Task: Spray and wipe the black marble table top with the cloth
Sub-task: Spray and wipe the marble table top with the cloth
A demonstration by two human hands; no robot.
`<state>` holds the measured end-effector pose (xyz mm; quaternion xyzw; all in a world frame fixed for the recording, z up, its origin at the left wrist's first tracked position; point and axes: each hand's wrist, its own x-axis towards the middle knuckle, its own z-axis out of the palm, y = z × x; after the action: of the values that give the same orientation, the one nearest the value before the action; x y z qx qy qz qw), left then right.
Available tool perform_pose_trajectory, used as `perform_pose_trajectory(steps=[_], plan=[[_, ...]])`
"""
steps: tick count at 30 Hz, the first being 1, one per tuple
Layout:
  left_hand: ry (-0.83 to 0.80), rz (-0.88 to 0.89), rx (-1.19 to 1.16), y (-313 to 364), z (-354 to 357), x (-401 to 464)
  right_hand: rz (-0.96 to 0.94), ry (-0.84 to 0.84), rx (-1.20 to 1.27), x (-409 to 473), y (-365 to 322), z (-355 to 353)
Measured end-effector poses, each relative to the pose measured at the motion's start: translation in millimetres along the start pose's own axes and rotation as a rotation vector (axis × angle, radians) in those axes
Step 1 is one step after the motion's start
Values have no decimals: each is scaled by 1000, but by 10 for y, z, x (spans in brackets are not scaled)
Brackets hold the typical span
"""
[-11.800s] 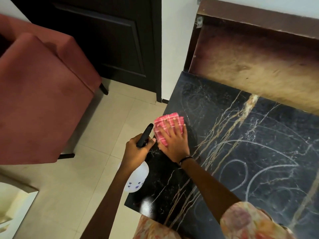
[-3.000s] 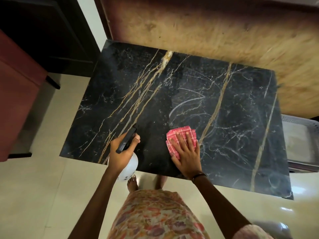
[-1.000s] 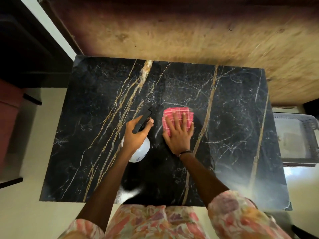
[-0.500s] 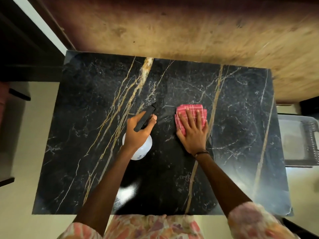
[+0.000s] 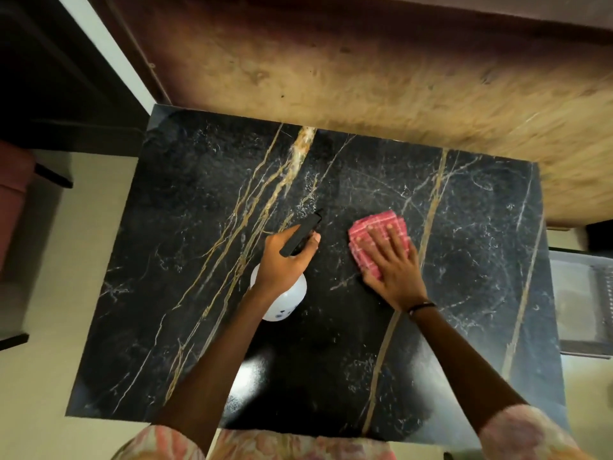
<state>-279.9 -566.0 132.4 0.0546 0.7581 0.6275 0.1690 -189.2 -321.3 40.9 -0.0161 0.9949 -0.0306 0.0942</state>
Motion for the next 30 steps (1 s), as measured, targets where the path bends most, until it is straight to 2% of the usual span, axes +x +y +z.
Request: perform_pose_trajectory(steps=[4,6,8,11,15,17,20,24,27,30], plan=[[28,39,-13,-1,27,1,272,-3,107,789,-27,-176],[50,37,-28,-2,32,-7,310,2,132,1166,-251,-244],[64,40,-31,-25,42,2,244,-9,112,1378,-522,-239],[63,25,-9,-46,58,15,22,21,58,1250,-763,-157],[60,-3,-4,-35,73,44,-229,29,-6,847,-309,-81],[67,-33,-24,-36,57,48,-193,22,-29,847,51,-109],[71,-42,-7,-52,26,59,15,11,9,1204,349,-204],[50,-25,-16,-66,19,60,200,32,76,1943,100,-362],[44,-1,-12,-61,17,66,169,28,78,2323,-379,-383],[36,5,28,-66,14,79,-22,40,90,2302,-742,-322]])
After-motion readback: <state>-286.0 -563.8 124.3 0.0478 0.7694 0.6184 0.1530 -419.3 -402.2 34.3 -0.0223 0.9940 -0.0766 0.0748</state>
